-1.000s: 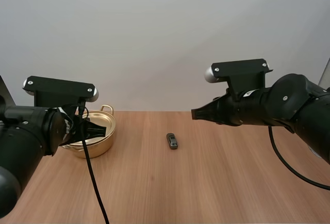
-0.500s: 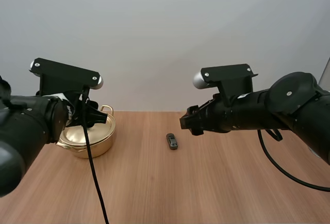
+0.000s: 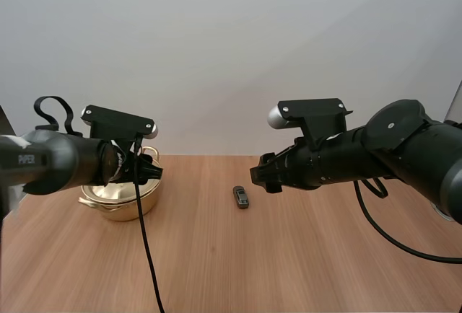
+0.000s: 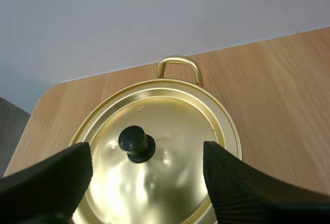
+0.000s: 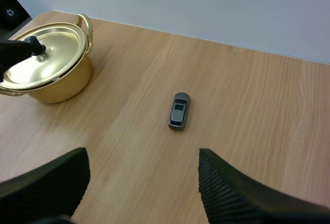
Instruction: Open the pot, put the car inside, and close it
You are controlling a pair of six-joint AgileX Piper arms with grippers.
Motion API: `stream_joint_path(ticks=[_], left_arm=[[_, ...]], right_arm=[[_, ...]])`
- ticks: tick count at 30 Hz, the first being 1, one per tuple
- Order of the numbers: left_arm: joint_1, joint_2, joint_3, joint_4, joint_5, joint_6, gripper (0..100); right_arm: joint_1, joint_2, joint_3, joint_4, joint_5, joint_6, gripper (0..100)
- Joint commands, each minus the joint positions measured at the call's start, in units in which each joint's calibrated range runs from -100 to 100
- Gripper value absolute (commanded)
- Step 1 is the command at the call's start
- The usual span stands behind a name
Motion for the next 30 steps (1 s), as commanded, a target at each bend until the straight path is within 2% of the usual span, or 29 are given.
stream_joint_path(ticks=[1, 8, 17, 24, 30], left_arm=[[-0.01, 2.9, 0.0, -0.1, -8.0, 0.3, 100], [0.26, 6.6, -1.4, -0.1, -13.0, 0.4, 100], [3.26, 9.8, -2.8, -0.5, -15.1, 0.3, 100], [3.26, 12.2, -2.8, 0.0, -16.0, 0.4, 100], [3.26, 15.1, -2.8, 3.0, -16.8, 0.4, 100]], right_arm=[[0.0, 0.0, 0.0, 0.0, 0.5, 0.0, 100], [0.0, 0.0, 0.0, 0.0, 4.0, 0.0, 100], [0.0, 0.0, 0.0, -0.9, 6.3, 0.0, 100], [0.0, 0.0, 0.0, -0.9, 6.3, 0.0, 100], [0.0, 0.0, 0.0, -0.9, 6.3, 0.0, 100]])
